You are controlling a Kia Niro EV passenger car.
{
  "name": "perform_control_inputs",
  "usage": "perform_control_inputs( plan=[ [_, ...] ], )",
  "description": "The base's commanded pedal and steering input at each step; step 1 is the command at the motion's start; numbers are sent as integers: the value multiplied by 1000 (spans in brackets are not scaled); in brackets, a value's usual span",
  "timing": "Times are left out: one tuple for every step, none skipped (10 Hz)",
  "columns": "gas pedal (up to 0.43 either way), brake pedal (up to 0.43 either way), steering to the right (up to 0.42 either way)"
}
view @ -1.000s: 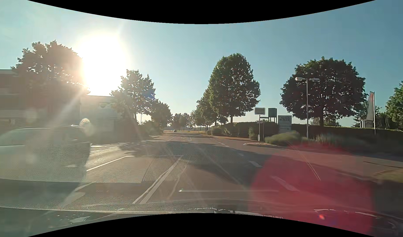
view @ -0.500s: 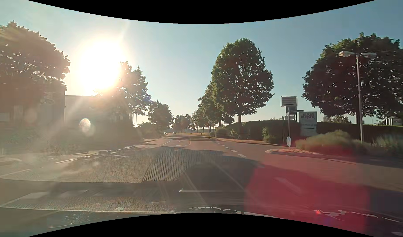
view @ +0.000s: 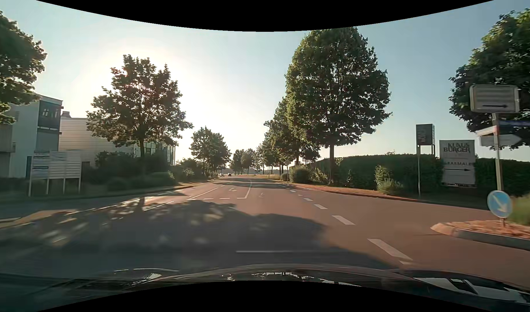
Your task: Follow the waypoints while adhering to traffic rules and regulations
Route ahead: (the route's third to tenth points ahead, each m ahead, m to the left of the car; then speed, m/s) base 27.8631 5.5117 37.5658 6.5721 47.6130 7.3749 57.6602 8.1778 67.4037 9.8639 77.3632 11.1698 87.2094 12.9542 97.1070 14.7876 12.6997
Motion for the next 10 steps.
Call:
perform_control_inputs(
  plan=[
    [79, 0, -12],
    [79, 0, -12],
    [79, 0, -11],
    [79, 0, -11],
    [79, 0, -11],
    [79, 0, -11],
    [79, 0, -11],
    [79, 0, -11],
    [79, 0, -10],
    [79, 0, -9]
  ],
)
